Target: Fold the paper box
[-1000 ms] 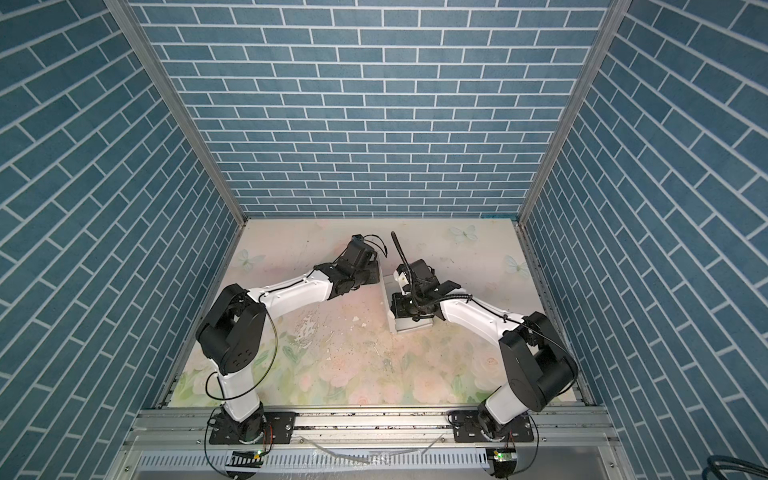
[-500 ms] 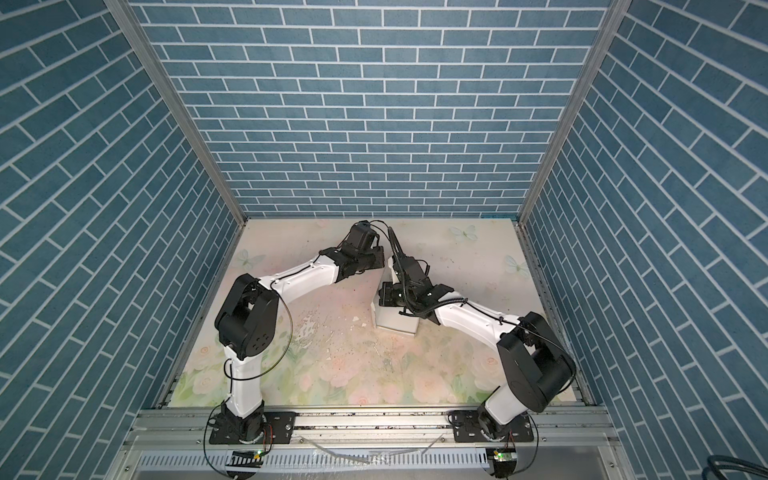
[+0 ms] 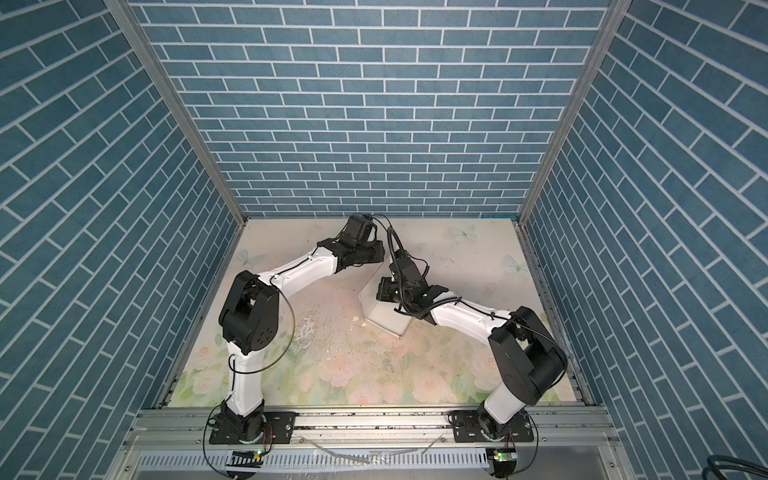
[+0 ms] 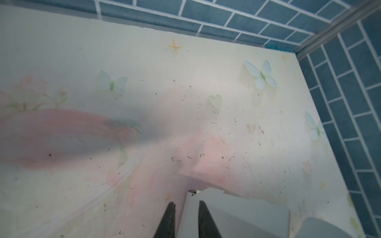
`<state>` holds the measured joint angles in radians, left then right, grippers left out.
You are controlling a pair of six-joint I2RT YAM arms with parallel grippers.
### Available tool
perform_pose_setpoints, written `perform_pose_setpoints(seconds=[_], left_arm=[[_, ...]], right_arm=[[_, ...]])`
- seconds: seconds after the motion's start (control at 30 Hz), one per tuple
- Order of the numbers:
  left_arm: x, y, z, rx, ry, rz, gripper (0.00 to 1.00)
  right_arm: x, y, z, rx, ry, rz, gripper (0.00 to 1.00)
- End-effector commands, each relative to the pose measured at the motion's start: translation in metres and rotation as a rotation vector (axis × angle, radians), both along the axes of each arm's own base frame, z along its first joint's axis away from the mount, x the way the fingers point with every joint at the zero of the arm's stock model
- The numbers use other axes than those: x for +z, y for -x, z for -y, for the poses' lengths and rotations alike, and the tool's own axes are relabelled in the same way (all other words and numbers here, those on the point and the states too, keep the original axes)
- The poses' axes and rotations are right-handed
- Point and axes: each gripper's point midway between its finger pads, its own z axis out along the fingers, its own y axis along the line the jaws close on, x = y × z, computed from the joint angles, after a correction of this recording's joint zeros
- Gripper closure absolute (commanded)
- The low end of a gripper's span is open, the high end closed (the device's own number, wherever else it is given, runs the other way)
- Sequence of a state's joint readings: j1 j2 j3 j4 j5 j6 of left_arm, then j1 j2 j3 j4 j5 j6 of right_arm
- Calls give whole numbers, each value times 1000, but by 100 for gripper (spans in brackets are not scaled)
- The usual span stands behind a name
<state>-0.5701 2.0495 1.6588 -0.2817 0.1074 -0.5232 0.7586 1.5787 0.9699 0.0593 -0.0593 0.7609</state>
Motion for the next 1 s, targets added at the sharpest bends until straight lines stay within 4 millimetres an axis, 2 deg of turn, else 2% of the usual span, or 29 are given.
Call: perform_pose_setpoints(seconds=[0.0, 0.33, 0.5, 0.6, 0.7, 0.83, 0.97], left_arm=[[29, 8, -20, -39, -10, 5, 70], [81, 42, -30, -195, -87, 2, 48], [97, 65, -31, -305, -162, -45, 35], [96, 77, -31, -360, -244, -74, 33], [88, 89, -23, -428, -317, -104, 33], [71, 100, -7, -509, -402, -132, 32], [49, 101, -3, -543, -504, -167, 37]], right_arm=[[10, 5, 26, -47, 56, 21, 95], [17, 15, 92, -64, 161, 24, 89], [21, 15, 111, -52, 190, 35, 88], [24, 13, 118, -48, 211, 46, 88], [26, 9, 123, -47, 220, 52, 88], [25, 6, 126, -45, 219, 52, 88], [24, 7, 128, -46, 218, 56, 88]])
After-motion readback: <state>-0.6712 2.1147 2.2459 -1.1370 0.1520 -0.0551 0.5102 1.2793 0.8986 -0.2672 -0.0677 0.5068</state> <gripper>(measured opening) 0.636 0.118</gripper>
